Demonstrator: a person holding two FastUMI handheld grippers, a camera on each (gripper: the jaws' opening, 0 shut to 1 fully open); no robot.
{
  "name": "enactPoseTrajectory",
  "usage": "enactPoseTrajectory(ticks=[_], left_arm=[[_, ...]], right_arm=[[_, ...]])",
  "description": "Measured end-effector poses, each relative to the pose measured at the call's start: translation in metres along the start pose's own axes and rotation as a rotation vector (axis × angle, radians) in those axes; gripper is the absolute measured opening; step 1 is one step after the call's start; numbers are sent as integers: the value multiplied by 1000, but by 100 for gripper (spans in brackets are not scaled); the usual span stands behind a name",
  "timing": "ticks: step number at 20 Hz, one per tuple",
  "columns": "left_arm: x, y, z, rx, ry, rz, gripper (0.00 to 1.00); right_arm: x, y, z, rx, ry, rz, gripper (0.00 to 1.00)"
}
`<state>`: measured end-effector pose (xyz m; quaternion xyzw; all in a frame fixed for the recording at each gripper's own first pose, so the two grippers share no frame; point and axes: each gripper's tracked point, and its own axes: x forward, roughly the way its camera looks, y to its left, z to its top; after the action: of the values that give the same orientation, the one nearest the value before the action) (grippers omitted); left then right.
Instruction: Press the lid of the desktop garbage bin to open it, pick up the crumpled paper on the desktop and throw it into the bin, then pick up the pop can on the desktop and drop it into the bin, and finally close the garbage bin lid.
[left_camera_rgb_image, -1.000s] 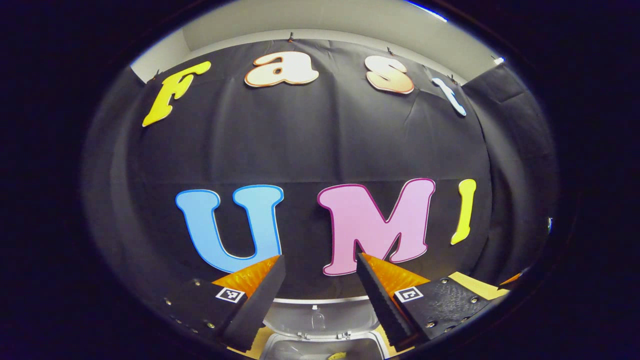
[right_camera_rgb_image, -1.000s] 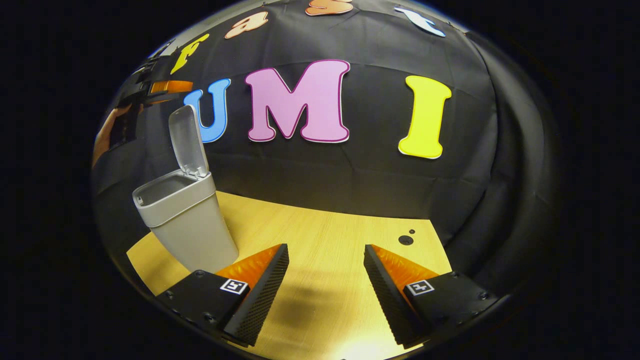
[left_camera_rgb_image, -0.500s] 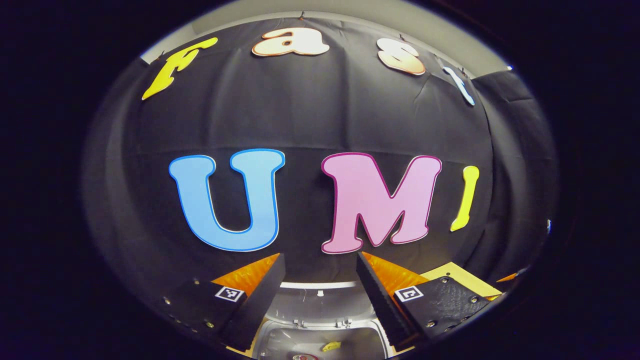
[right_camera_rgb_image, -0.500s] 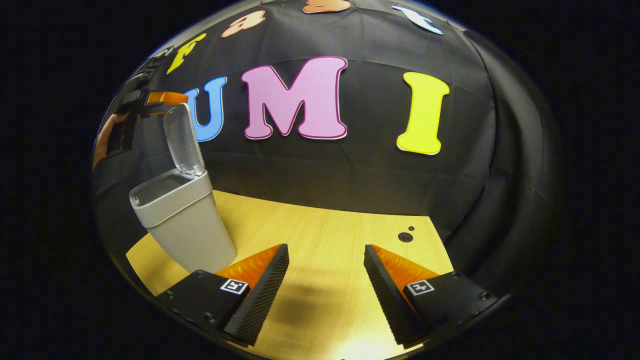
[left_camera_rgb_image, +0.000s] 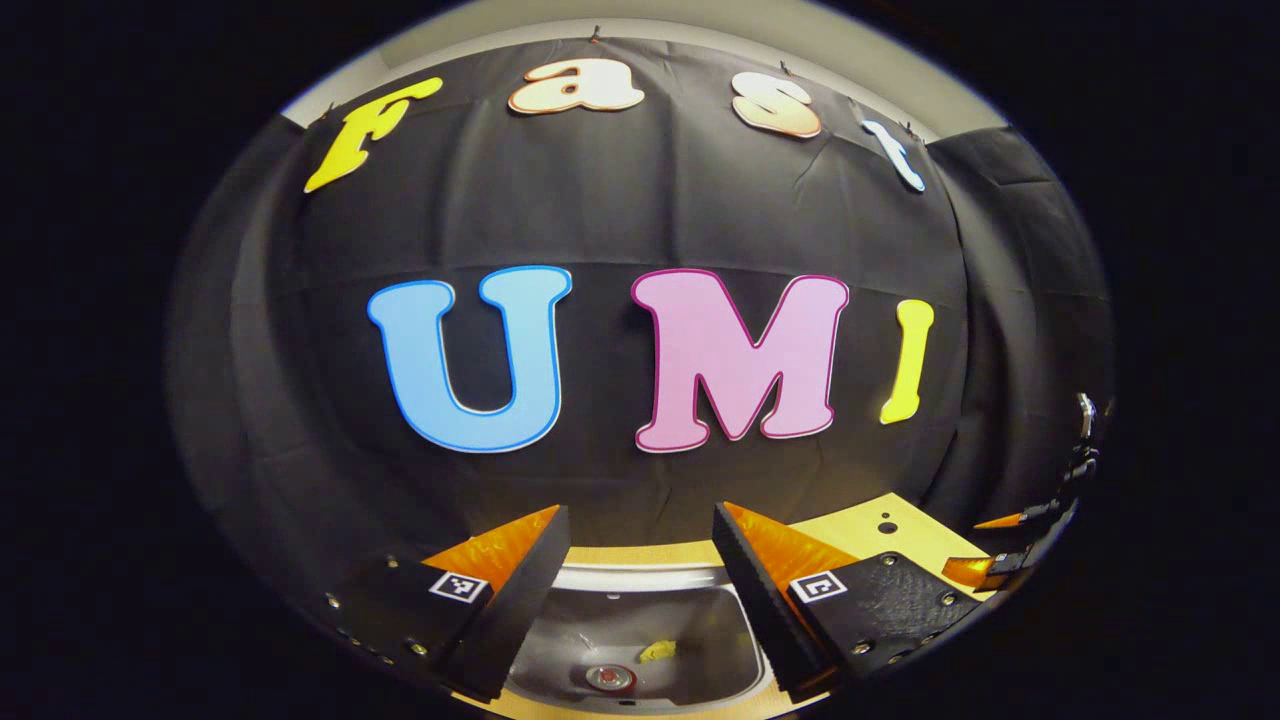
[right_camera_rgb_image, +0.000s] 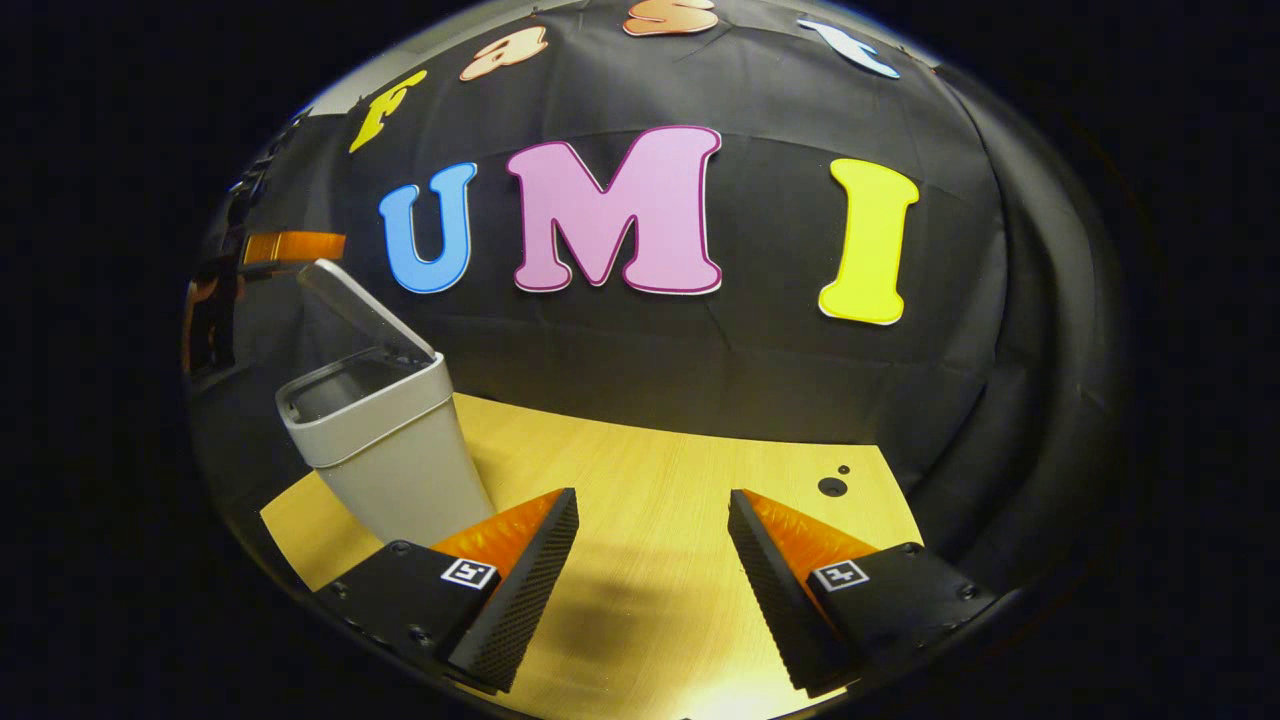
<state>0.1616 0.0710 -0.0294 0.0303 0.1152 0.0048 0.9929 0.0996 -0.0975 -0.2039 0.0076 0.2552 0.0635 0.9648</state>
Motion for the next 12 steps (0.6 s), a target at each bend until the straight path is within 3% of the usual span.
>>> enactPoseTrajectory(ticks=[12], left_arm=[[-30, -5, -121, -52, 153, 16, 95]], right_arm=[[-9, 30, -12, -33, 4, 77, 98]])
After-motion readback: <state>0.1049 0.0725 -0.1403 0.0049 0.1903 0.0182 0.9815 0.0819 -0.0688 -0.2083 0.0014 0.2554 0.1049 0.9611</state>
